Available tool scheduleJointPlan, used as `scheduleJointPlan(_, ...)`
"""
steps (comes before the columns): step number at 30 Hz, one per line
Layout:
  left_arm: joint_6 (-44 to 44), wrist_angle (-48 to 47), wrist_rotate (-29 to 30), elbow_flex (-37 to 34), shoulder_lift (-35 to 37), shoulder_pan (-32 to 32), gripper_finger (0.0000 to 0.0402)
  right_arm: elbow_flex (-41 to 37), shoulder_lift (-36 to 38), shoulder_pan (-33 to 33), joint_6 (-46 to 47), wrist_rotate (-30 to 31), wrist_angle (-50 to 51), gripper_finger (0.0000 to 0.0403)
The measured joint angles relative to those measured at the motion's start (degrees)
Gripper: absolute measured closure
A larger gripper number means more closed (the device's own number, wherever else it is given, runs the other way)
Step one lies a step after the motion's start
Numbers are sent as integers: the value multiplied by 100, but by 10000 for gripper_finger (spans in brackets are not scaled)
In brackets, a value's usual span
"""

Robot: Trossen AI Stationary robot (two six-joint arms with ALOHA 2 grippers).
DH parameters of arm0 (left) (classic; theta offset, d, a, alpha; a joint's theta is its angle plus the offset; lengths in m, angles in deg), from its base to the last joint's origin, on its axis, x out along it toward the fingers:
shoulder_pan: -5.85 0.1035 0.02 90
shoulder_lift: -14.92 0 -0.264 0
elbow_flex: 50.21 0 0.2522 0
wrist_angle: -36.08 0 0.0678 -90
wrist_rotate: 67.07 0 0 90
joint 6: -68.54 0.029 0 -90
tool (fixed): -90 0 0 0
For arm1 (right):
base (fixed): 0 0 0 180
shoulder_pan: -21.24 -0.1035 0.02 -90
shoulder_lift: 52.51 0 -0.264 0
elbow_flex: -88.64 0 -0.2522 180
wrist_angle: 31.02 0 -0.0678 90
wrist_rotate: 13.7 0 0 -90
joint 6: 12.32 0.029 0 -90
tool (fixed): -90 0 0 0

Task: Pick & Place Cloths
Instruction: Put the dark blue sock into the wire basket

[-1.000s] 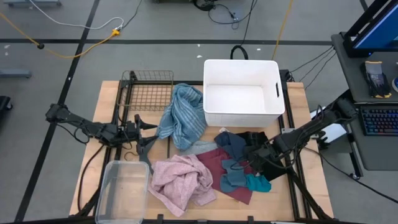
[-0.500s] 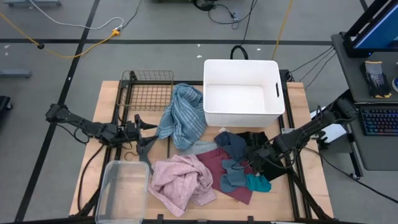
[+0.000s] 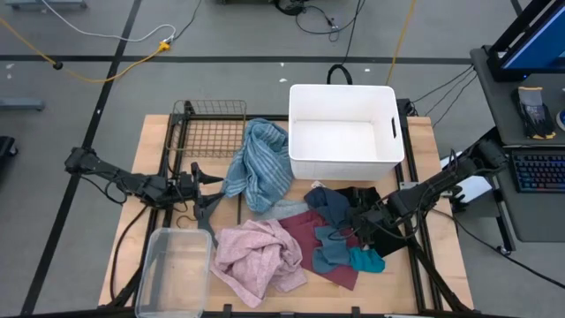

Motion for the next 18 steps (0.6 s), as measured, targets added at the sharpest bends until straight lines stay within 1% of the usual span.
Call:
scheduleJointPlan(3,0,-1,2,1,0,-2,158,-2,-2,0,1,-149,0,375)
scheduleJointPlan(6,0,-1,-1,0,-2,1,158,-2,10,0,44,-173,2,394)
scheduleJointPlan(10,0,-1,-1,0,0,-1,158,41,108,19,302,-182,9,394)
scheduleJointPlan(15,0,1,2,0,0,0,158,258,339,143,479,-632,-13,398)
scheduleJointPlan(18,0,2,2,0,0,0,158,407,494,187,549,-771,-5,399)
